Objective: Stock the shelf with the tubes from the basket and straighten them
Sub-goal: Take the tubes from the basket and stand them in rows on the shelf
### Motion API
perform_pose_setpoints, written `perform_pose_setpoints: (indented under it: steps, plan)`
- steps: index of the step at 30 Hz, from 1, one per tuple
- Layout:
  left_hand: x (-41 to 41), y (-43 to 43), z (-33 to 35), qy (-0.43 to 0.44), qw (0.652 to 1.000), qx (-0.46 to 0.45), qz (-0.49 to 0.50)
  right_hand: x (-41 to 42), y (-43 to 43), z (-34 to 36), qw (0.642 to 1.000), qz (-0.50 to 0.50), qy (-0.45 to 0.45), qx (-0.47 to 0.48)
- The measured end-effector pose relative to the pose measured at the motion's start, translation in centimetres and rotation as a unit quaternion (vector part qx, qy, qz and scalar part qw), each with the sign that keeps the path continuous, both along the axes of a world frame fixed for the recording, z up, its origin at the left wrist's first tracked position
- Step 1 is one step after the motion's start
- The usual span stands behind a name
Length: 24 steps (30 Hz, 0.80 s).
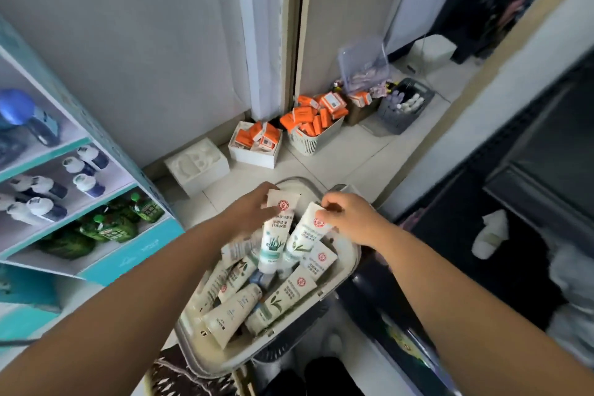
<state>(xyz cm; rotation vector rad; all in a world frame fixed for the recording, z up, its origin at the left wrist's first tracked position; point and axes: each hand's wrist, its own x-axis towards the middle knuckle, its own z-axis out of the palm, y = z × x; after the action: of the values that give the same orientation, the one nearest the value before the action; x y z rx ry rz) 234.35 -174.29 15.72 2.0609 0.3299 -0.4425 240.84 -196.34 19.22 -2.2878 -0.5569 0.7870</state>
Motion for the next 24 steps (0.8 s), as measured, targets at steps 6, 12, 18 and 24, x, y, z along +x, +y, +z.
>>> perform_pose_setpoints:
  steps: [6, 12, 18, 24]
  plan:
    - [2.2, -5.8, 8.2, -0.133, 0.988, -0.059, -0.058, 0.4, -4.6, 9.2, 0.994, -0.053, -0.03, 0.09]
    - [4.0, -12.4, 15.2, -0.205, 0.962, -0.12, -0.137, -0.9, -11.7, 17.1, 0.983, -0.087, -0.092, 0.134]
    - [3.3, -21.7, 21.6, -0.272, 0.93, -0.151, -0.193, -4.6, -21.4, 21.8, 0.948, -0.183, -0.125, 0.228]
    - [0.7, -31.8, 26.0, -0.258, 0.914, -0.22, -0.223, -8.9, -32.7, 26.2, 0.932, -0.22, -0.191, 0.215]
